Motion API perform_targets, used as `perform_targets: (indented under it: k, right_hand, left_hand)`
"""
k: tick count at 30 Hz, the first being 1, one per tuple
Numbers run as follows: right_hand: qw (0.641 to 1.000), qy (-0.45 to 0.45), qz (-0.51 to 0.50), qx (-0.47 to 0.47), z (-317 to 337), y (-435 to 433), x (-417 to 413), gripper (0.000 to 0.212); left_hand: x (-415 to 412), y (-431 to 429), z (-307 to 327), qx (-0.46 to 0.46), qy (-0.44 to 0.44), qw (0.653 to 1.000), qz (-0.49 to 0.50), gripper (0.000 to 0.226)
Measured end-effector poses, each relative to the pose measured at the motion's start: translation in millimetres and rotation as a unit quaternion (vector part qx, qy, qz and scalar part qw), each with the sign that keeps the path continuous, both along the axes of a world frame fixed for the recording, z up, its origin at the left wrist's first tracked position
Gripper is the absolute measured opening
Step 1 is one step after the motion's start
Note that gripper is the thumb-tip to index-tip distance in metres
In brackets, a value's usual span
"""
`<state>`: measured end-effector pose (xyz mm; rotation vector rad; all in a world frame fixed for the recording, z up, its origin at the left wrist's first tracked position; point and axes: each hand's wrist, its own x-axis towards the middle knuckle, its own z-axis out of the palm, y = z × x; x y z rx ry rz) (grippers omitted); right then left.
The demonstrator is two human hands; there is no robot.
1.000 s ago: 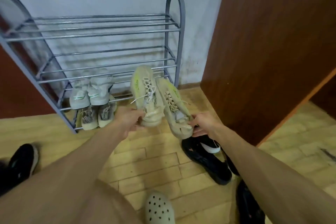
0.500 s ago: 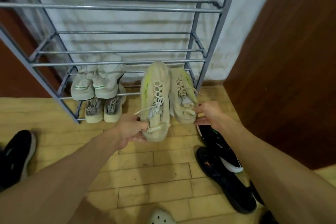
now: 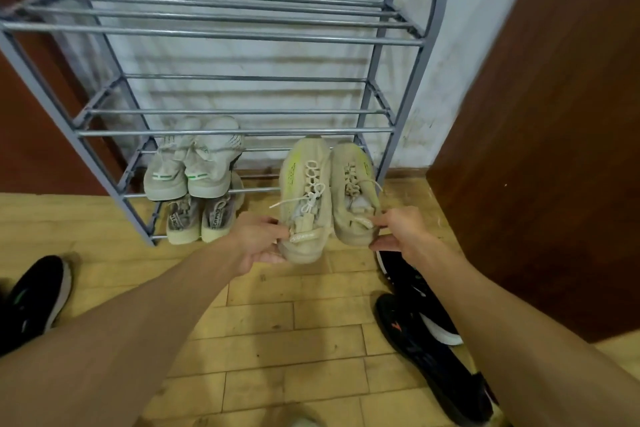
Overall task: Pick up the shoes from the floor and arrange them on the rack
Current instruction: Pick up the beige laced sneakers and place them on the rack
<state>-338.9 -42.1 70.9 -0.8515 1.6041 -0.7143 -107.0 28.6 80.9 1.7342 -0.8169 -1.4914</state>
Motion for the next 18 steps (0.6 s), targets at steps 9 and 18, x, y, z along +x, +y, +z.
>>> perform_targets:
  k: [9, 18]
  right_hand:
    - [0.999, -0.034, -0.009, -0.035, -16.4, -67.2, 6.0, 0.025]
    - [0.998, -0.039, -0.018, -0.046, -35.9, -122.4, 18.0, 0.011]
  left_hand:
    - [6.0, -101.2, -12.5, -0.025, 0.022, 0.996, 0.085, 0.016]
    - [-4.2, -163.2, -33.1, 0.000, 0.016, 0.996, 0.085, 0.027]
